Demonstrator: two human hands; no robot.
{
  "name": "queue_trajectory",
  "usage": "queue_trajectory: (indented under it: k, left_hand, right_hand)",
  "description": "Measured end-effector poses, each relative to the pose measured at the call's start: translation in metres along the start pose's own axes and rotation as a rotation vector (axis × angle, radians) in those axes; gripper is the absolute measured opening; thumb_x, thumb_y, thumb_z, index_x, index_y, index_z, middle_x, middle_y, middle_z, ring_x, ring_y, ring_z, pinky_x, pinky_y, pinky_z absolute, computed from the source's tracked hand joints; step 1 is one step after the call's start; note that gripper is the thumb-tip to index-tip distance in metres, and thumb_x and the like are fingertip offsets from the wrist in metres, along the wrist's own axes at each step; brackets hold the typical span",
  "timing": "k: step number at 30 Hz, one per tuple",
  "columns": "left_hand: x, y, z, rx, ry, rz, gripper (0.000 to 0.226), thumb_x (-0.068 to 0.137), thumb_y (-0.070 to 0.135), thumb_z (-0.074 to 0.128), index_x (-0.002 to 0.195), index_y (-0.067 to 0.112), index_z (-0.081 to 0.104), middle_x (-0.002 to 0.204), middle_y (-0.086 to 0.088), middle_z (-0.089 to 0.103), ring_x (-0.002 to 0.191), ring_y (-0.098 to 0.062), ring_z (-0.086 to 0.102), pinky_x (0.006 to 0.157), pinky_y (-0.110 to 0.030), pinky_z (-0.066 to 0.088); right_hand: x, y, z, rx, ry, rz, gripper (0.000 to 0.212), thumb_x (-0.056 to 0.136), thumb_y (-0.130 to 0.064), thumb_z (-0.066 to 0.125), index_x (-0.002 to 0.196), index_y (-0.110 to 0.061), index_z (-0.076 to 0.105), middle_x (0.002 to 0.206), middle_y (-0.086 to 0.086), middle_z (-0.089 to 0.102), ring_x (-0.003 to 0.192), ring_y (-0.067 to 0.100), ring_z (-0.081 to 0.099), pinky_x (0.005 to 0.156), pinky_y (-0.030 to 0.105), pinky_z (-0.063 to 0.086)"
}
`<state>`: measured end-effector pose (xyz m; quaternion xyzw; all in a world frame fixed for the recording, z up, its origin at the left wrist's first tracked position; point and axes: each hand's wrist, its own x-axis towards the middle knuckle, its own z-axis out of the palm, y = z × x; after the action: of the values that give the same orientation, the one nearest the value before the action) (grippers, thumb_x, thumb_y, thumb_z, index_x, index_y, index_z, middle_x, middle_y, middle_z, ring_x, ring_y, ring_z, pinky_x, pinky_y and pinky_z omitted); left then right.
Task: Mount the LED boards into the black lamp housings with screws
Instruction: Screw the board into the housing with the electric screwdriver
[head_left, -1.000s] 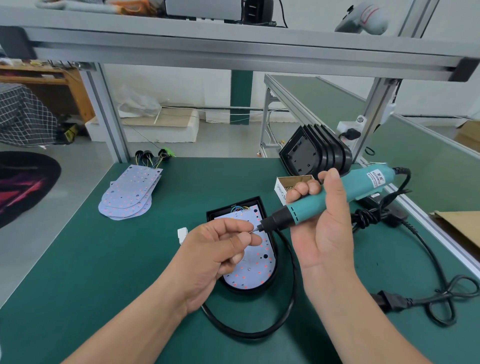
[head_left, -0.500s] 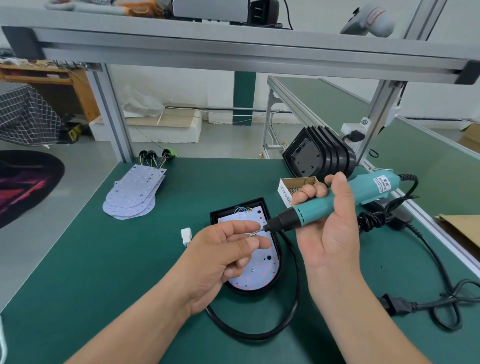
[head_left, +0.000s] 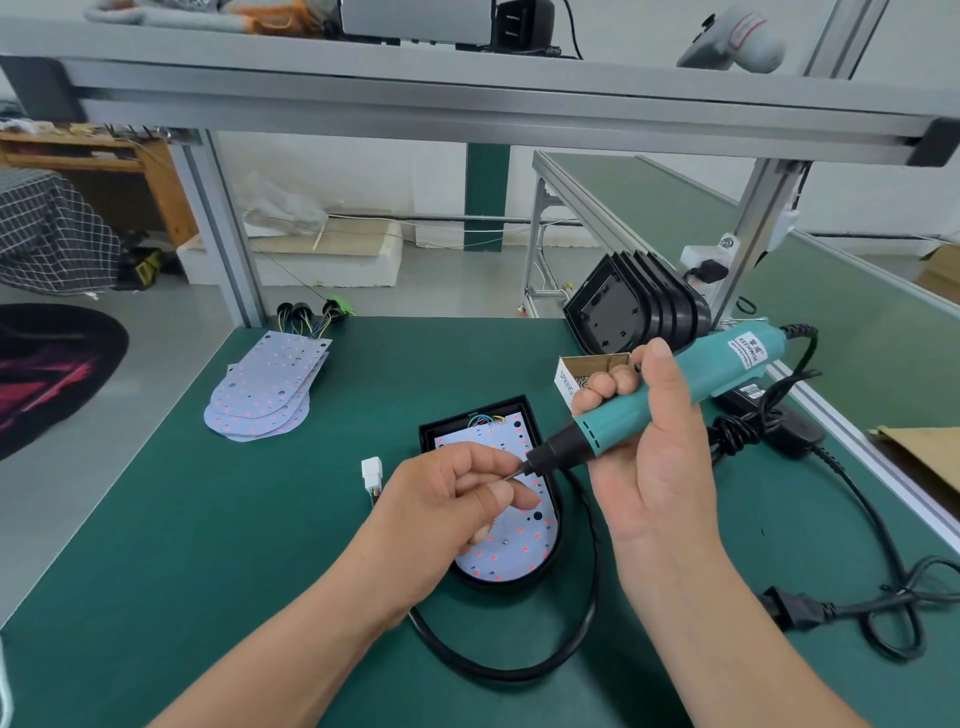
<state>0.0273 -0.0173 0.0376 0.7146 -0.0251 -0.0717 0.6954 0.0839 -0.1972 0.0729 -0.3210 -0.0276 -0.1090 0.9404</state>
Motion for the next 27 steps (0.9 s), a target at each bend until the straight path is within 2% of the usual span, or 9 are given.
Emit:
queue_trajectory:
  k: [4,9,14,16,18,20,23,25,27]
  left_hand:
    - [0.0,0.001,0.001,0.038,0.022,0.015,0.02,0.104,0.011,0.064,0.119,0.023,0.07,0.104,0.002,0.082,0.058,-0.008,0.046,0.062,-0.022,0.044]
    - [-0.001,0.004,0.004,-0.026,-0.018,0.012,0.029,0.103,0.009,0.067,0.128,0.023,0.066,0.107,-0.002,0.082,0.054,-0.008,0.043,0.054,-0.016,0.04]
    - [-0.002,0.006,0.003,-0.087,-0.069,-0.046,0.048,0.085,0.024,0.073,0.132,0.025,0.063,0.108,-0.005,0.081,0.058,-0.014,0.037,0.061,-0.023,0.035]
    - [-0.002,0.006,0.003,-0.107,-0.081,-0.088,0.05,0.083,0.025,0.073,0.132,0.024,0.064,0.105,-0.006,0.081,0.06,-0.016,0.034,0.06,-0.024,0.033]
    - [0.0,0.007,-0.002,-0.096,-0.027,-0.109,0.048,0.081,0.026,0.072,0.128,0.021,0.066,0.094,-0.003,0.081,0.06,-0.015,0.035,0.056,-0.021,0.034]
    - [0.006,0.008,-0.015,0.021,0.118,-0.085,0.045,0.081,0.028,0.071,0.124,0.02,0.068,0.081,0.003,0.077,0.055,-0.012,0.043,0.052,-0.02,0.039]
    - [0.019,0.007,-0.045,0.48,0.391,0.002,0.033,0.096,0.032,0.066,0.128,0.025,0.065,0.075,0.008,0.073,0.056,-0.004,0.057,0.056,-0.022,0.045]
    - [0.022,0.005,-0.057,0.653,0.432,-0.035,0.04,0.098,0.039,0.061,0.136,0.025,0.061,0.075,0.008,0.07,0.068,-0.002,0.064,0.062,-0.027,0.047]
    - [0.022,0.003,-0.059,0.807,0.374,-0.11,0.049,0.096,0.051,0.06,0.136,0.022,0.062,0.082,0.008,0.069,0.085,-0.01,0.067,0.073,-0.031,0.051]
  right_hand:
    - [0.002,0.002,-0.001,-0.018,0.034,0.004,0.023,0.099,-0.033,0.072,0.091,-0.015,0.06,0.076,0.0,0.053,0.07,0.015,0.057,0.069,0.029,0.054]
    - [0.004,0.006,-0.005,0.056,0.076,0.022,0.031,0.091,-0.039,0.076,0.096,-0.013,0.06,0.076,0.0,0.054,0.07,0.015,0.056,0.069,0.03,0.055]
    - [0.006,0.003,-0.007,0.087,0.1,0.006,0.028,0.094,-0.036,0.077,0.096,-0.013,0.061,0.078,0.001,0.054,0.071,0.016,0.056,0.073,0.032,0.055]
    - [0.007,0.001,-0.008,0.095,0.111,-0.004,0.027,0.096,-0.035,0.075,0.096,-0.013,0.061,0.078,0.001,0.053,0.071,0.017,0.055,0.073,0.032,0.055]
    - [0.007,-0.001,-0.008,0.101,0.105,-0.014,0.026,0.097,-0.035,0.074,0.097,-0.013,0.06,0.078,0.001,0.053,0.072,0.017,0.055,0.075,0.032,0.054]
    - [0.008,-0.002,-0.008,0.101,0.095,-0.028,0.026,0.097,-0.035,0.073,0.097,-0.014,0.059,0.077,0.0,0.053,0.071,0.017,0.055,0.075,0.032,0.054]
    - [0.009,-0.003,-0.007,0.101,0.081,-0.037,0.025,0.099,-0.035,0.072,0.097,-0.014,0.059,0.077,0.0,0.052,0.071,0.016,0.055,0.074,0.032,0.054]
    - [0.01,-0.002,-0.006,0.098,0.075,-0.036,0.025,0.099,-0.034,0.072,0.098,-0.014,0.058,0.077,0.0,0.052,0.072,0.017,0.055,0.075,0.032,0.054]
    - [0.011,0.001,-0.004,0.089,0.074,-0.036,0.025,0.099,-0.034,0.073,0.1,-0.014,0.058,0.078,0.0,0.051,0.072,0.017,0.055,0.077,0.033,0.054]
